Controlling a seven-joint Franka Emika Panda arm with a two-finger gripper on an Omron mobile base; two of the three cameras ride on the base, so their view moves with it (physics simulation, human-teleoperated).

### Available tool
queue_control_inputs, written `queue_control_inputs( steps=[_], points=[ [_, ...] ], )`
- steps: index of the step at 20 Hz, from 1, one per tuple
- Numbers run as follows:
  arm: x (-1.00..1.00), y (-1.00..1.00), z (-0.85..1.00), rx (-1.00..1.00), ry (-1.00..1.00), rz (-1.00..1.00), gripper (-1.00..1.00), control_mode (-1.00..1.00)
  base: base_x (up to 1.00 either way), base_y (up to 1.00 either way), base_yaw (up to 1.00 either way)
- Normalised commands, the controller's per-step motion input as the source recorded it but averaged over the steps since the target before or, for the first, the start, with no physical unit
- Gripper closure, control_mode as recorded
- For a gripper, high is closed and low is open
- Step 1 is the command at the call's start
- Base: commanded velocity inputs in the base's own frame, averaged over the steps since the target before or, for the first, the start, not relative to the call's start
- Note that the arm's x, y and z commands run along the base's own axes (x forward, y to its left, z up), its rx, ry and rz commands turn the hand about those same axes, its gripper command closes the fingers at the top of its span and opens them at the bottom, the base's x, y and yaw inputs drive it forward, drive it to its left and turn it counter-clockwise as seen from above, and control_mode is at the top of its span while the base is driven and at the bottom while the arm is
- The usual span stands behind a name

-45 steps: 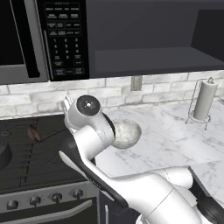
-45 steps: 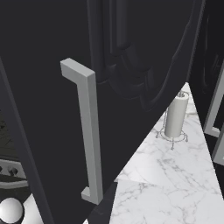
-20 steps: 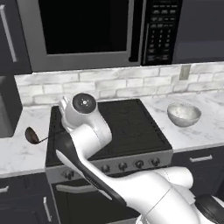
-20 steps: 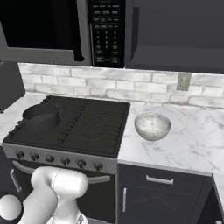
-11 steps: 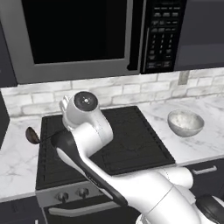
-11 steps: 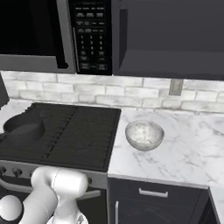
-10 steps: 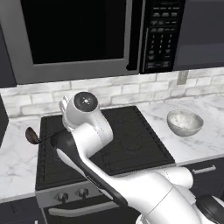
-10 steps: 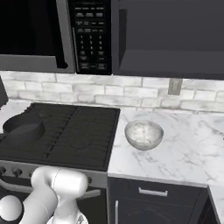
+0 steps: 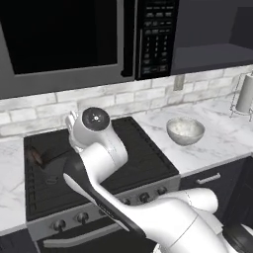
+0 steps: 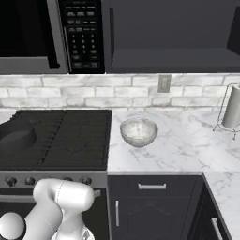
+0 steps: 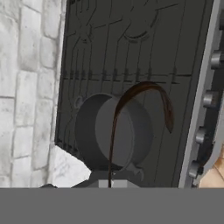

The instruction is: Open the cabinet and move the ladle to the pot. Then close the cabinet.

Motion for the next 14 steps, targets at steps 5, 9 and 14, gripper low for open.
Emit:
queue_control_inputs(
  steps=[5,9,14],
  points=[
    [0.0,0.0,0.0,0.0,0.0,0.0,1.0,1.0,-0.09,0.0,-0.3],
    [0.0,0.0,0.0,0.0,0.0,0.0,1.0,1.0,0.0,0.01,-0.22],
    [0.0,0.0,0.0,0.0,0.0,0.0,1.0,1.0,0.0,0.0,-0.17]
  ],
)
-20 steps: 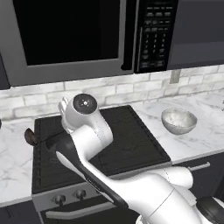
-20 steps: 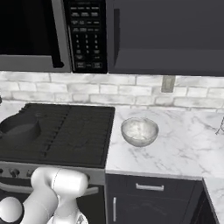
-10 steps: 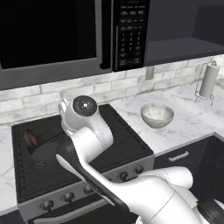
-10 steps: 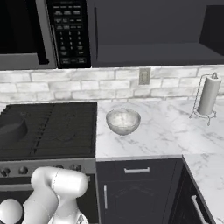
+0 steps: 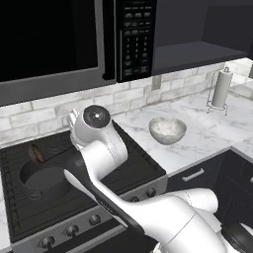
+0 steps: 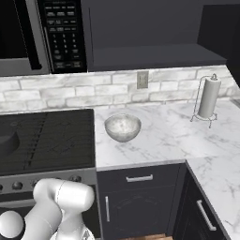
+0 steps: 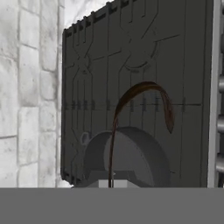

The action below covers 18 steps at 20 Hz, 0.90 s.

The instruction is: Open the cabinet and move the ladle to the pot. Then close the cabinet.

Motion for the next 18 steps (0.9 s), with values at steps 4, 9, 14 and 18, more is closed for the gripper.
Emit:
queue_control_inputs(
  steps=[4,9,14,18],
  points=[
    [0.0,0.01,-0.01,0.0,-0.01,-0.07,1.0,-1.0,0.0,0.03,-0.08],
    [0.0,0.0,-0.04,0.0,0.0,-0.09,1.0,-1.0,0.0,0.0,0.0],
    [0.0,0.0,-0.08,0.0,0.0,-0.05,1.0,-1.0,0.0,0.0,0.0],
    [0.01,0.0,-0.01,0.0,0.14,-0.01,1.0,-1.0,0.0,0.0,0.0]
  ],
)
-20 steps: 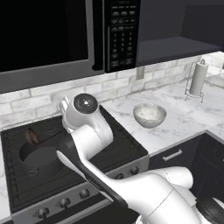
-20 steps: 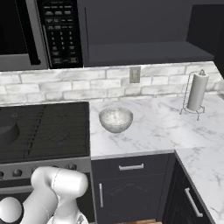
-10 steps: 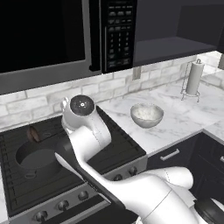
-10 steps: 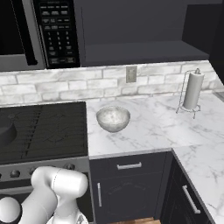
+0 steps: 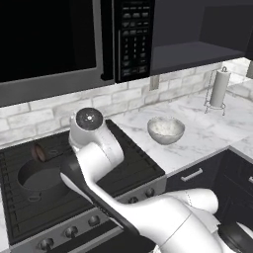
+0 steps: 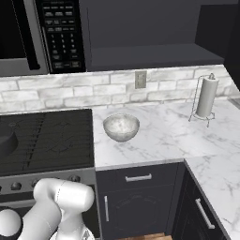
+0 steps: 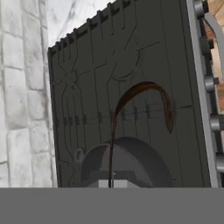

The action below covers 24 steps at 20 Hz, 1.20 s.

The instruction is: Open the cabinet and move the ladle to the pot. Then close the cabinet.

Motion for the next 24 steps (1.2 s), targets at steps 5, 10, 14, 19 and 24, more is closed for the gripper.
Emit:
queue_control_inputs(
  steps=[5,10,14,19,24],
  points=[
    [0.03,0.0,0.0,0.0,0.13,0.0,1.0,-1.0,0.0,0.0,0.0],
    [0.05,0.0,-0.12,-0.02,0.06,0.0,1.0,-1.0,0.0,0.0,0.0],
    [0.01,0.0,-0.27,-0.15,-0.06,0.0,1.0,-1.0,0.0,0.0,0.0],
    [0.01,0.0,-0.25,-0.1,-0.01,0.0,1.0,-1.0,0.0,0.0,0.0],
    [0.12,0.0,-0.15,-0.04,0.0,0.0,1.0,-1.0,0.0,0.0,0.0]
  ],
)
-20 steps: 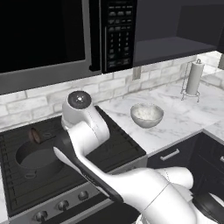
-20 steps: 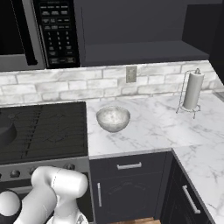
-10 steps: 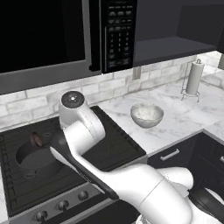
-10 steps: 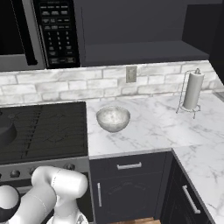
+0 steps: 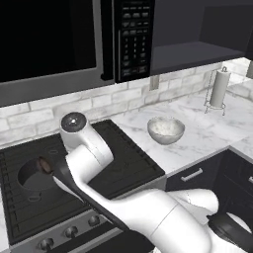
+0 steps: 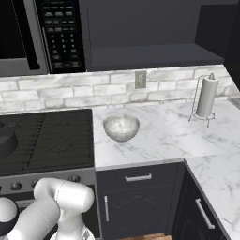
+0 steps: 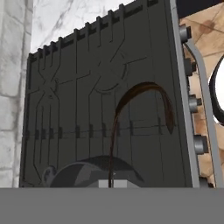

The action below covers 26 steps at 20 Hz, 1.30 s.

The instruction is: Open the cabinet and move the ladle to the pot. Then close the cabinet.

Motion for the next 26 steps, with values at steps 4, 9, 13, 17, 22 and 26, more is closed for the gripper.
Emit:
queue_control_inputs(
  steps=[4,9,13,17,22,26],
  points=[
    [0.27,0.0,-0.01,0.0,0.04,0.0,1.0,-1.0,0.0,0.0,0.0],
    [0.29,0.0,-0.05,0.0,0.03,0.0,1.0,-1.0,0.0,0.0,0.0],
    [0.21,0.0,-0.14,-0.01,0.0,0.0,1.0,-1.0,0.0,0.0,0.0],
    [0.12,0.0,-0.19,-0.04,0.0,0.0,1.0,-1.0,0.0,0.0,0.0],
    [0.09,0.0,-0.2,-0.04,0.0,0.0,1.0,-1.0,0.0,0.0,0.0],
    [0.08,0.0,-0.16,-0.01,0.0,0.0,1.0,-1.0,0.0,0.0,0.0]
  ],
)
